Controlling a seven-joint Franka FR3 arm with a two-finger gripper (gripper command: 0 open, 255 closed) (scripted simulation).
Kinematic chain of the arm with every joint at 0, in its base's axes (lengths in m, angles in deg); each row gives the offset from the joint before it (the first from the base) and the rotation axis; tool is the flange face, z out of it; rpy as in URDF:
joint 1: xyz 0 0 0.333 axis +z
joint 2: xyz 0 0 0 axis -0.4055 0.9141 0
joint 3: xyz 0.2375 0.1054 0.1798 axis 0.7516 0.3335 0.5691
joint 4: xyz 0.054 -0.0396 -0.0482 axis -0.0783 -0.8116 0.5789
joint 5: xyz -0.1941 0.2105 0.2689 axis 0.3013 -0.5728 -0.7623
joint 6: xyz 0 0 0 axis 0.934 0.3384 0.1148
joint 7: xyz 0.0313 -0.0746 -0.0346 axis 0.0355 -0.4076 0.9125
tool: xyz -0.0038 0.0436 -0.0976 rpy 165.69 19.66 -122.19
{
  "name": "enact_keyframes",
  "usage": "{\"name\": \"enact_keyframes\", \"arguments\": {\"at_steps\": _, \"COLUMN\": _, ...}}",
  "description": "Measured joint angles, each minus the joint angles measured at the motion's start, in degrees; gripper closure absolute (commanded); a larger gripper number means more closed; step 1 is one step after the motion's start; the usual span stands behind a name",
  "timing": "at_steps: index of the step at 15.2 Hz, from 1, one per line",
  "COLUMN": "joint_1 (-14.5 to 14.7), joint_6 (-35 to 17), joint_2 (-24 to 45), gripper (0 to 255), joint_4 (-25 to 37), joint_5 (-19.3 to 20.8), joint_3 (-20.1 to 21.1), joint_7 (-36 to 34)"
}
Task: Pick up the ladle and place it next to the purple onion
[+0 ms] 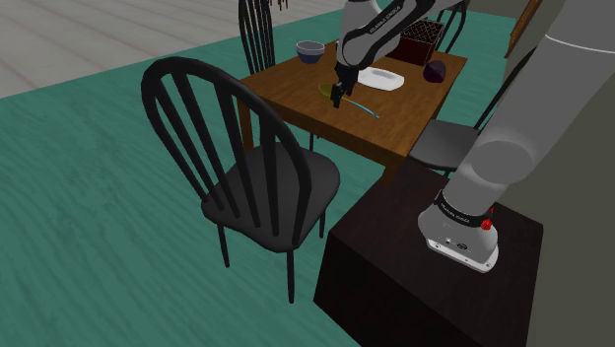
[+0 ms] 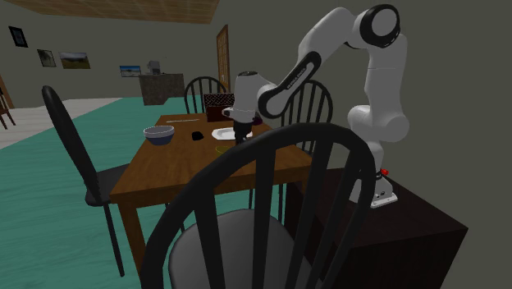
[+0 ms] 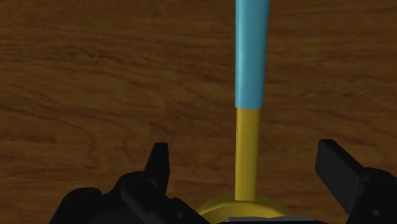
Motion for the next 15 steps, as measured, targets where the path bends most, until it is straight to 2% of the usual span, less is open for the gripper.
{"name": "enact_keyframes", "arguments": {"at_steps": 5, "joint_1": 0.00, "joint_6": -0.18, "joint_2": 0.14, "gripper": 0, "joint_4": -0.02, "joint_5": 0.01, "joint_3": 0.00, "joint_7": -0.03}}
{"name": "enact_keyframes", "arguments": {"at_steps": 6, "joint_1": 0.00, "joint_6": -0.18, "joint_2": 0.14, "gripper": 255, "joint_4": -0.02, "joint_5": 0.01, "joint_3": 0.00, "joint_7": -0.03}}
{"name": "enact_keyframes", "arguments": {"at_steps": 15, "joint_1": 0.03, "joint_6": -0.25, "joint_2": 0.17, "gripper": 255, "joint_4": 0.02, "joint_5": -0.01, "joint_3": 0.04, "joint_7": -0.05}}
